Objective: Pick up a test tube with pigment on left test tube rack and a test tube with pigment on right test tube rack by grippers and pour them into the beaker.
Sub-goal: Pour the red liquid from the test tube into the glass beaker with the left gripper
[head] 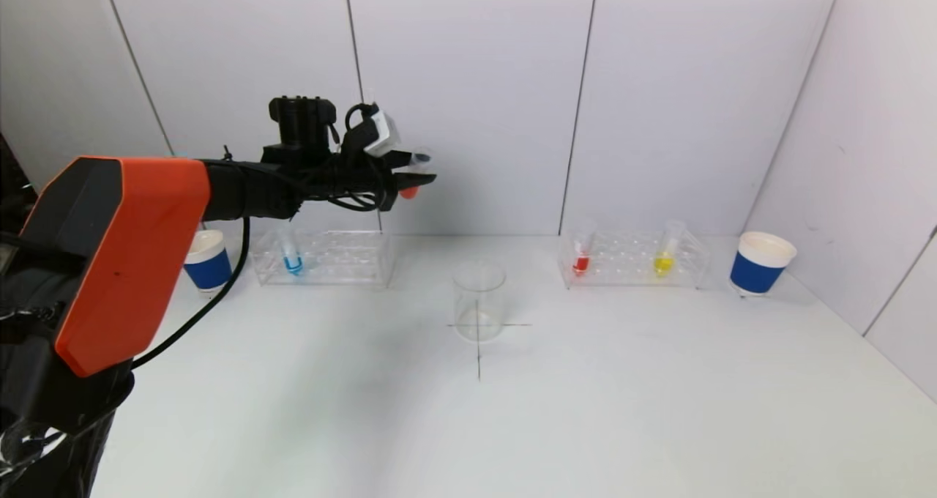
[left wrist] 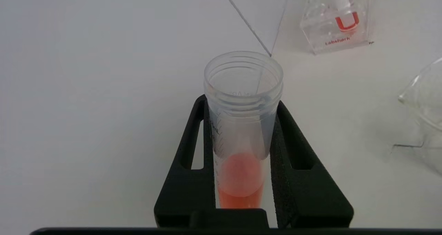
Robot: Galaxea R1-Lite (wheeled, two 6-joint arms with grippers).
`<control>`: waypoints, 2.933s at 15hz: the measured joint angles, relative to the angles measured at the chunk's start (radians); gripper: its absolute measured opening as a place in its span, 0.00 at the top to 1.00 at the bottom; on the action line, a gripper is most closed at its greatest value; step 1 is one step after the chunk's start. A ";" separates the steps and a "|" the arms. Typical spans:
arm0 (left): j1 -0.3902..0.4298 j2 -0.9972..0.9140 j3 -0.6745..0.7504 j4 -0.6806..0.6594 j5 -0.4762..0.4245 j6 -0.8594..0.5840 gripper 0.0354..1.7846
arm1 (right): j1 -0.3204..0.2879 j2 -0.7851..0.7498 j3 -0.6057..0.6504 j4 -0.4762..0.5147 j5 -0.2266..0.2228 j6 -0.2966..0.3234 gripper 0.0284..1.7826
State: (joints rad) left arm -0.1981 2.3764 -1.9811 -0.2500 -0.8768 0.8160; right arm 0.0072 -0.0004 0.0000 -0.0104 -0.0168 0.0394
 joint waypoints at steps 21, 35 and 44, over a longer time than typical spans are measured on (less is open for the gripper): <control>-0.087 0.058 0.036 -0.012 0.042 0.703 0.76 | 0.000 0.000 0.000 0.000 0.000 0.000 0.01; -0.125 -0.018 0.217 -0.057 0.045 0.943 0.76 | 0.000 0.000 0.000 0.000 0.000 0.000 0.01; -0.153 -0.060 0.334 -0.128 0.045 1.036 0.76 | 0.000 0.000 0.000 0.000 0.000 0.000 0.01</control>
State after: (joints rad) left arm -0.3506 2.3164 -1.6468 -0.3781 -0.8321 1.8515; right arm 0.0072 -0.0004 0.0000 -0.0100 -0.0168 0.0394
